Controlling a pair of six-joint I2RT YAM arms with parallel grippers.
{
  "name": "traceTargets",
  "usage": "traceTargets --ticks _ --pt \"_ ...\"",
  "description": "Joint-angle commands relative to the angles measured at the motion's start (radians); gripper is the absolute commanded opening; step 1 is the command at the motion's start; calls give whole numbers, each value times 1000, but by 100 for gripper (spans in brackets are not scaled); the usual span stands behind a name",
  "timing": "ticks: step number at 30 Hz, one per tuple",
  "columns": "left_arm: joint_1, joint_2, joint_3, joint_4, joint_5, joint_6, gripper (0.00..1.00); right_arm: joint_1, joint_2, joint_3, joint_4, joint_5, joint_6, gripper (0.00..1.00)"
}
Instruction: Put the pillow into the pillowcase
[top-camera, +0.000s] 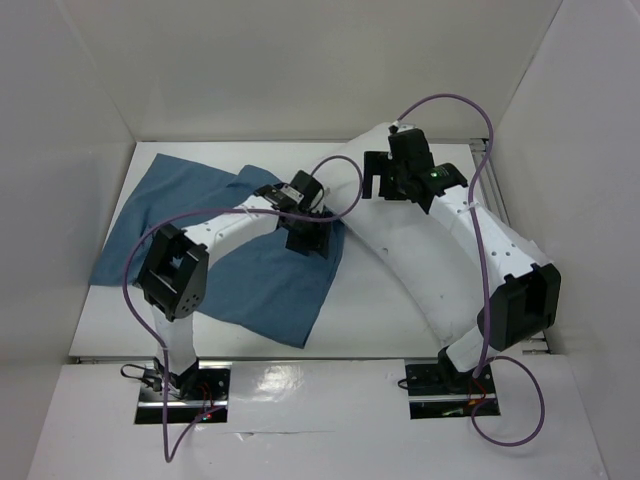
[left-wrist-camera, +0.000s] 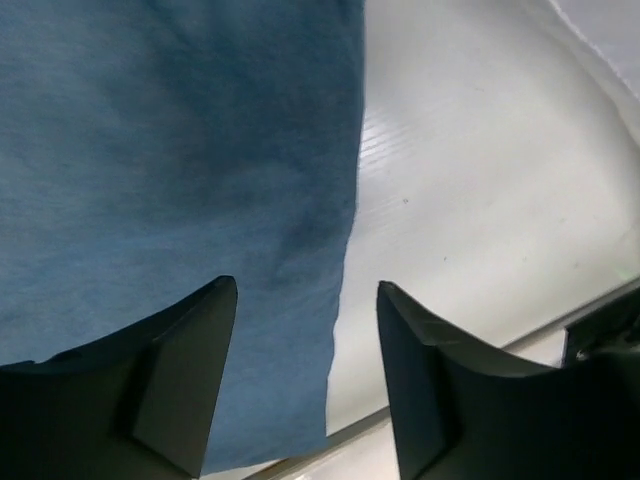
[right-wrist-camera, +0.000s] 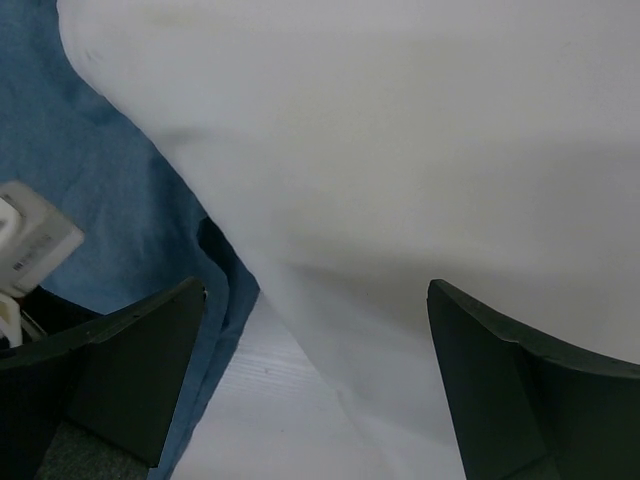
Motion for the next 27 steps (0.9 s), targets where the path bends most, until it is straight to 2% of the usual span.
traceTargets --ticks 1,2,4,8,9,12,16,17,20,21,23,24,27 --pt "-111 34 47 -5 -167 -40 73 6 -31 -4 5 20 -12 100" --pt "-129 51 56 -5 -210 -52 79 6 -31 -4 5 20 -12 100" --pt "-174 70 70 -17 -322 -87 80 -6 -43 -4 5 29 -3 100" --pt "-188 122 89 -28 -432 -123 72 -50 -82 -34 5 20 -3 100" --pt "-188 131 89 -28 -451 -132 65 -61 -91 -35 5 20 -3 100" --pt "-188 143 98 -28 -451 -141 58 -99 -120 -56 -5 7 -3 100" --pt "-188 163 107 -28 -451 -132 43 -144 -143 -74 -5 -12 -3 100" --pt "-188 175 107 -28 -451 -132 34 -144 -143 -74 -5 -25 -3 100" --pt "-188 175 118 -48 -462 -132 22 -153 -143 -74 -14 -34 -3 100" --pt "-188 175 118 -48 -462 -132 13 -153 -143 -74 -14 -34 -3 100" --pt "-188 162 129 -77 -462 -123 3 -153 -143 -74 -14 -34 -12 100" --pt "-188 162 139 -91 -462 -123 0 -153 -143 -74 -14 -34 -12 100" --pt "-160 91 149 -132 -433 -123 0 -153 -134 -50 -14 -43 -30 100"
